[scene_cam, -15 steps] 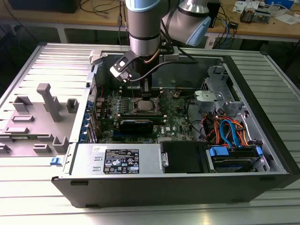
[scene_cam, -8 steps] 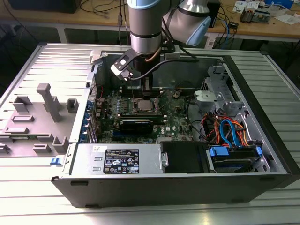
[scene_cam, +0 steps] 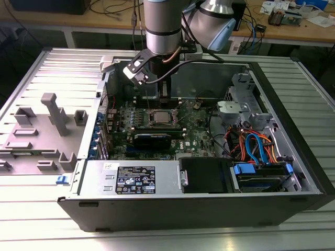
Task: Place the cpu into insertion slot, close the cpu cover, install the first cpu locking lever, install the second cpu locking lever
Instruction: 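Close the cpu cover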
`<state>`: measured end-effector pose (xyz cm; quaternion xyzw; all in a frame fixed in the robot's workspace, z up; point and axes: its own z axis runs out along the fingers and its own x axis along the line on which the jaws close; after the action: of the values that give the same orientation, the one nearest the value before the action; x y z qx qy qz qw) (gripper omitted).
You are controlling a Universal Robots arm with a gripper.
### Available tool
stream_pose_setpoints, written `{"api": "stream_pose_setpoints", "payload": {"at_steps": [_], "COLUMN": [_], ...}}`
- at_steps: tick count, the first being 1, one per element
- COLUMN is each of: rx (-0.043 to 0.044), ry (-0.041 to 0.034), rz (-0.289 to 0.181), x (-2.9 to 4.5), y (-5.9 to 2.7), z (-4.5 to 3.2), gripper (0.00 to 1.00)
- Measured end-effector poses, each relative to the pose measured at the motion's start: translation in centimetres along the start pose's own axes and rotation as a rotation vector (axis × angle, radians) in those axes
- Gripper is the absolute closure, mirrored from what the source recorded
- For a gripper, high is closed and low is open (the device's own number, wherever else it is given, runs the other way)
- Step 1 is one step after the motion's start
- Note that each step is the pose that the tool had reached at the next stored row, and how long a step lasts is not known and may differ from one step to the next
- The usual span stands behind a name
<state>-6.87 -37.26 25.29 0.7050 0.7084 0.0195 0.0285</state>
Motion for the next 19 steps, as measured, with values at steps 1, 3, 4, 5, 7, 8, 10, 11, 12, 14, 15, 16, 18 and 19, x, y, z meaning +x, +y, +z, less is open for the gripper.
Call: {"api": "stream_pose_setpoints", "payload": {"at_steps": [1, 3, 4, 5, 7, 8, 10, 11, 12, 14, 15, 16, 18, 19], "rx": [0.0001, 0.0005, 0.0008, 0.0008, 0.0009, 0.0009, 0.0009, 0.001, 0.0009, 0.001, 0.001, 0.001, 0.001, 0.001], "ry": [-0.0001, -0.0002, -0.0002, -0.0002, -0.0001, -0.0002, -0.0002, -0.0002, 0.0, -0.0002, -0.0002, -0.0002, -0.0002, -0.0001], "rz": [0.0, 0.0, 0.0, 0.0, 0.0, 0.0, 0.0, 0.0, 0.0, 0.0, 0.0, 0.0, 0.0, 0.0], "x": [0.0, 0.0, 0.0, 0.0, 0.0, 0.0, 0.0, 0.0, 0.0, 0.0, 0.0, 0.0, 0.0, 0.0], "y": [0.0, 0.0, 0.0, 0.0, 0.0, 0.0, 0.0, 0.0, 0.03, 0.14, 0.19, 0.29, 0.42, 0.59], "z": [0.0, -0.01, -0.01, -0.01, -0.01, -0.01, -0.01, -0.01, 0.0, 0.0, 0.0, 0.01, 0.02, 0.03], "gripper": [0.89, 0.89, 0.89, 0.89, 0.89, 0.89, 0.89, 0.89, 0.89, 0.89, 0.89, 0.89, 0.89, 0.89]}}
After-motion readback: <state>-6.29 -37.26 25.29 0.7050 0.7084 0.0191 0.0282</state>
